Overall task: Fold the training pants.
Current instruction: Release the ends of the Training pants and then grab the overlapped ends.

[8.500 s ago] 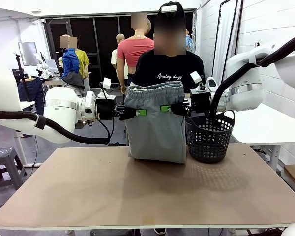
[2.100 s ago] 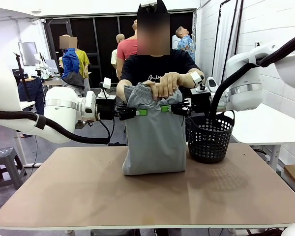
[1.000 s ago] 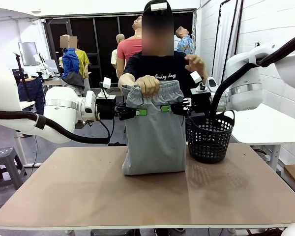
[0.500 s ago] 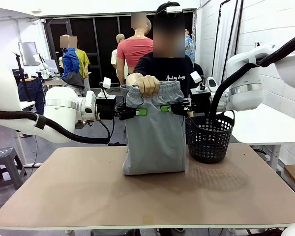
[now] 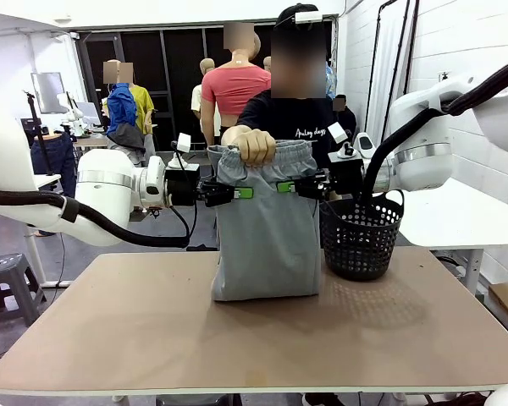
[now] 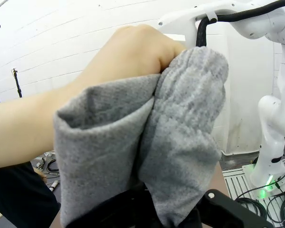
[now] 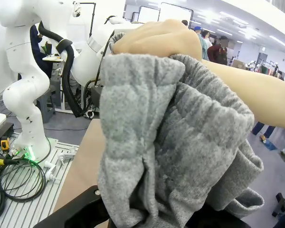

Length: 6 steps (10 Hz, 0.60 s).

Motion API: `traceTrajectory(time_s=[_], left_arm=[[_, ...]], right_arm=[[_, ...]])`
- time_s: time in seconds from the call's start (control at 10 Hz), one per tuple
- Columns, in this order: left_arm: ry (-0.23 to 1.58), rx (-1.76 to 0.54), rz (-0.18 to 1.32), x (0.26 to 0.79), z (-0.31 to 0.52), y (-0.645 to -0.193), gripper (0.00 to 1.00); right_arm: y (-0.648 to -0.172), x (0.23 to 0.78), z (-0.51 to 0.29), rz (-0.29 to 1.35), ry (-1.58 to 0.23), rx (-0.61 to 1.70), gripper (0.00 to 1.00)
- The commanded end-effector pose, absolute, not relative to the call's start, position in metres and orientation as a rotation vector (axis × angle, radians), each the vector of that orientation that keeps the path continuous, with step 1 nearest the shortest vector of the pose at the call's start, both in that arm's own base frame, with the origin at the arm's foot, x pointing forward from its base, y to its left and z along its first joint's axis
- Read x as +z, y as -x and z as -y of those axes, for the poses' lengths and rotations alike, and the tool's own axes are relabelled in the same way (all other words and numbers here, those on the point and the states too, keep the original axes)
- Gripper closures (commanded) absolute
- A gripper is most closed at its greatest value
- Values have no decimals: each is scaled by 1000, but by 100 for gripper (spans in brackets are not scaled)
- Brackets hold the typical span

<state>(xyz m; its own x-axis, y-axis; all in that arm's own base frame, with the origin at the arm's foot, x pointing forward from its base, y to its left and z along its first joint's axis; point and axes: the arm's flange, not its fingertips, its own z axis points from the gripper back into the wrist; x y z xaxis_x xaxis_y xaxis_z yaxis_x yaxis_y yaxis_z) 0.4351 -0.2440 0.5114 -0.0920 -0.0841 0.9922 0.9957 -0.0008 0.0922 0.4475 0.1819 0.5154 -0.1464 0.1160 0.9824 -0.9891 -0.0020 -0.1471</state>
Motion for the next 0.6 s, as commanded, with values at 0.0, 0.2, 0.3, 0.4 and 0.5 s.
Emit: traceTrajectory(time_s=[0.0,0.2,0.3,0.4,0.5], left_arm=[[1101,-1300,1237,515,245,-433,100],[1101,-1300,1237,515,245,-433,100],[1101,-1300,1237,515,245,-433,100],[1099,-1313,1215,511,244,-435,100],[1110,-1307,1220,512,243,-434,85]], right_arm=[[-443,517,-181,1253,-1066,1355,100],[-443,517,-181,1253,-1066,1355,100],[-443,517,-181,1253,-1066,1355,100],[-447,515,-182,1231,-1044,1364,93],[-447,516,-182,1229,-1072,1355,74]])
